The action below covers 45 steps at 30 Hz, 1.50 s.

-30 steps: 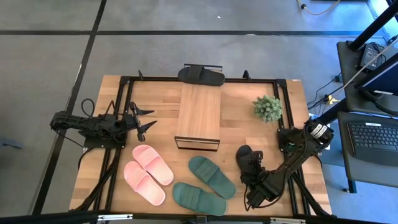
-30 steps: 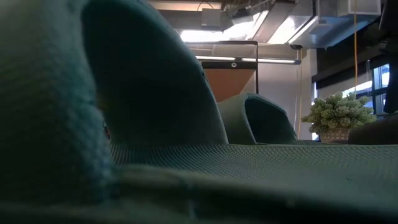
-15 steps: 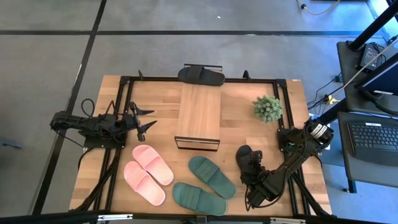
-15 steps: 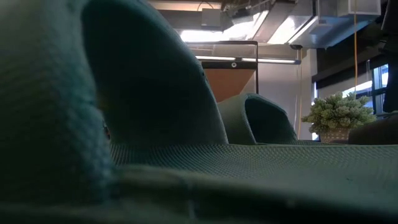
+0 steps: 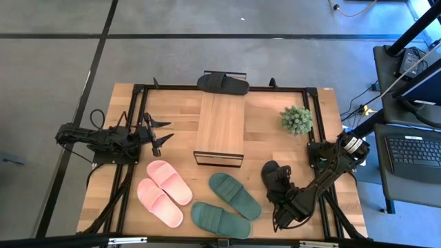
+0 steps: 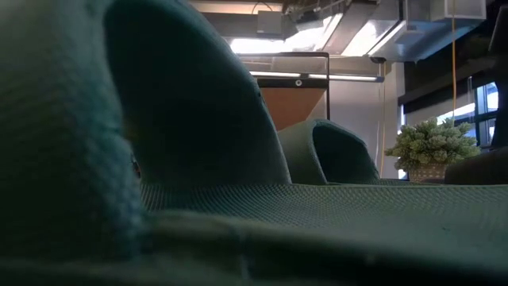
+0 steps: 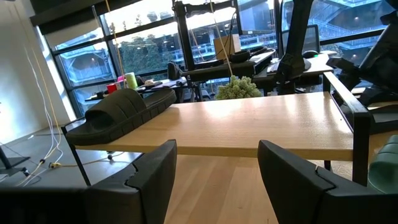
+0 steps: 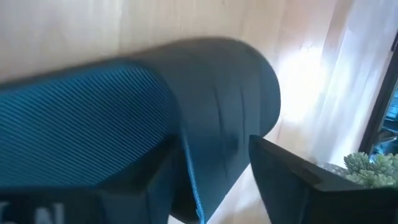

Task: Pick and place slides into the shelf
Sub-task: Put the black slipper on the shelf

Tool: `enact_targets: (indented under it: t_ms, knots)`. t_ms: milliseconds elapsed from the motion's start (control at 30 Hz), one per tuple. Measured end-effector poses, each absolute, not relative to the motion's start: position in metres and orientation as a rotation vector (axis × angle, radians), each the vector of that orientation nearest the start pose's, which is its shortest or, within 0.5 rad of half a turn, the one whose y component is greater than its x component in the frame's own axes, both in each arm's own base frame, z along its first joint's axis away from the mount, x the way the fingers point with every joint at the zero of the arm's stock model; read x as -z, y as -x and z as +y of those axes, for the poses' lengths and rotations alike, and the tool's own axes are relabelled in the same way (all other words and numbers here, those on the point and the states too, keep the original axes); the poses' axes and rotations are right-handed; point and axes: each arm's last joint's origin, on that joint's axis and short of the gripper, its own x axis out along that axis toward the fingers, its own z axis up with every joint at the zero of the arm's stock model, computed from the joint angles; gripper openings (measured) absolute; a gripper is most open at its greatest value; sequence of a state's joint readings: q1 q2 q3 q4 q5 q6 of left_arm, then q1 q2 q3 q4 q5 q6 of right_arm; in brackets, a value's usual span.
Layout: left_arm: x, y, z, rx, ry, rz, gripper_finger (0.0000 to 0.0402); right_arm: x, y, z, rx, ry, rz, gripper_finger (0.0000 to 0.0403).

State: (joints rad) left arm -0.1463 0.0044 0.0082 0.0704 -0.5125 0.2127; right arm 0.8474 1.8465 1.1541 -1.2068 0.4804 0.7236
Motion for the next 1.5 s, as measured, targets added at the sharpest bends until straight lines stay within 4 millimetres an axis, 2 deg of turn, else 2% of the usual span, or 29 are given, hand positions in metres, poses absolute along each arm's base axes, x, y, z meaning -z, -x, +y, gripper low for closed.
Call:
enact_targets:
  t_ms: [200, 400, 633, 833, 967, 1067, 1167, 1267, 1400, 1500]
  knots:
    - [-0.173, -0.095, 0.0, -0.372, -0.186, -0.032, 0.0217, -0.151, -0.195, 0.201, 0.301, 0.626, 1.432, 0.0116]
    - [-0.173, -0.095, 0.0, -0.372, -0.186, -0.032, 0.0217, -0.151, -0.195, 0.2, 0.307, 0.637, 1.432, 0.0019]
    - [-0.173, -0.095, 0.0, -0.372, -0.186, -0.031, 0.0217, -0.16, -0.195, 0.199, 0.361, 0.684, 1.411, 0.0012]
    - [-0.173, -0.095, 0.0, -0.372, -0.186, -0.032, 0.0217, -0.191, -0.203, 0.207, 0.28, 0.731, 1.365, 0.0012]
    - [-0.173, -0.095, 0.0, -0.372, -0.186, -0.032, 0.0217, -0.222, -0.213, 0.217, 0.159, 0.743, 1.298, 0.0012]
    - [-0.173, -0.095, 0.0, -0.372, -0.186, -0.032, 0.0217, -0.25, -0.221, 0.224, 0.097, 0.791, 1.187, 0.0012]
    - [-0.172, -0.095, 0.0, -0.372, -0.186, -0.031, 0.0217, -0.275, -0.228, 0.229, 0.049, 0.921, 1.055, 0.0012]
    - [-0.173, -0.095, 0.0, -0.372, -0.186, -0.032, 0.0217, -0.291, -0.233, 0.23, 0.007, 1.116, 0.974, 0.0012]
    - [-0.172, -0.095, 0.0, -0.372, -0.186, -0.031, 0.0217, -0.306, -0.244, 0.222, -0.001, 1.349, 0.941, 0.0012]
    - [-0.172, -0.095, 0.0, -0.372, -0.186, -0.031, 0.0217, -0.322, -0.257, 0.211, -0.003, 1.388, 0.924, 0.0012]
